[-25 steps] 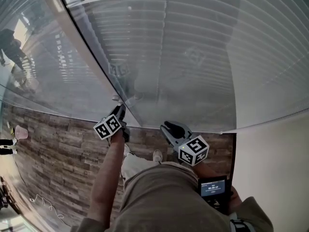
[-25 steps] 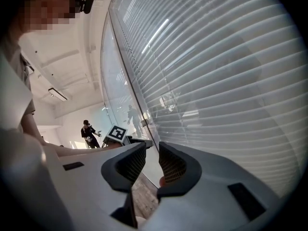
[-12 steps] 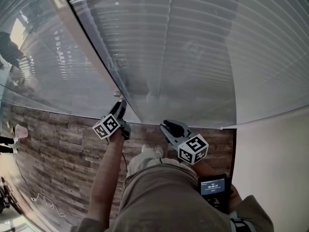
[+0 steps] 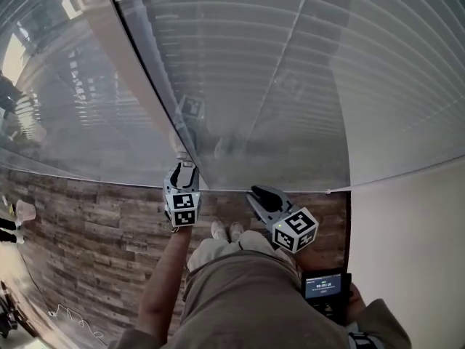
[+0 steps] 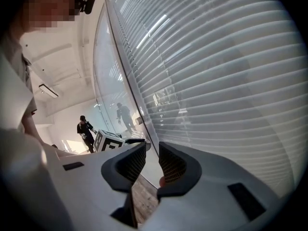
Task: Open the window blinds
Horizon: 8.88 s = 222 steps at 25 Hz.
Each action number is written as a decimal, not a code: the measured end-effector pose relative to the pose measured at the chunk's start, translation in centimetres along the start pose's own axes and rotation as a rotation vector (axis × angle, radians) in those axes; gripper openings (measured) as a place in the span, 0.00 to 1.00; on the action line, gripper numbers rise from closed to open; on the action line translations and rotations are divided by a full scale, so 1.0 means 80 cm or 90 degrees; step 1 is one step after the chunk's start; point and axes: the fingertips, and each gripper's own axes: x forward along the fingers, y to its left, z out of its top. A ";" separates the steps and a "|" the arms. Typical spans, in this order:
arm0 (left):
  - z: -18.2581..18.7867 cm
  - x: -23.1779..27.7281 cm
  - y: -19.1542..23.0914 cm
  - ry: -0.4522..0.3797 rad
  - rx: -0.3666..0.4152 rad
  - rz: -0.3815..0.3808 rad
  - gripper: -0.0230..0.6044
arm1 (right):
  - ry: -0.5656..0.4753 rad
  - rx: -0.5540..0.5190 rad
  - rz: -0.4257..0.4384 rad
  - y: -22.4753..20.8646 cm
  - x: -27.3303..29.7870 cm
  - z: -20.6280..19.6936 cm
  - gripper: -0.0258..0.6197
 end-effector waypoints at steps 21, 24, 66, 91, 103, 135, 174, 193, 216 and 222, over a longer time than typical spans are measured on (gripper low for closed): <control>0.017 0.007 0.013 -0.034 -0.024 0.024 0.26 | 0.000 -0.029 -0.018 -0.029 0.020 0.030 0.18; 0.008 0.011 0.007 -0.026 -0.034 0.017 0.25 | -0.004 -0.024 -0.015 -0.035 0.018 0.022 0.18; 0.005 0.011 0.012 -0.082 -0.766 -0.317 0.25 | -0.032 -0.003 -0.024 -0.002 0.028 0.005 0.18; 0.003 -0.001 0.006 -0.017 -0.050 0.008 0.25 | -0.052 0.020 -0.002 -0.029 0.011 0.012 0.18; 0.013 -0.001 0.003 -0.015 -0.386 -0.078 0.25 | -0.056 0.032 -0.016 -0.039 -0.004 0.015 0.18; -0.011 0.012 0.031 -0.096 -1.078 -0.427 0.25 | -0.009 -0.016 0.018 -0.003 0.041 0.002 0.18; -0.010 0.000 0.025 -0.032 -0.454 -0.199 0.25 | -0.032 0.000 -0.024 -0.023 0.033 0.004 0.18; -0.014 0.007 0.008 -0.047 -0.811 -0.393 0.25 | -0.042 0.009 -0.036 -0.021 0.026 -0.012 0.18; 0.001 -0.005 -0.001 -0.025 -0.019 -0.027 0.35 | -0.025 -0.015 -0.012 -0.009 0.048 0.007 0.18; -0.005 0.003 0.004 -0.014 -0.056 -0.009 0.26 | -0.023 -0.011 -0.013 -0.007 0.047 -0.004 0.18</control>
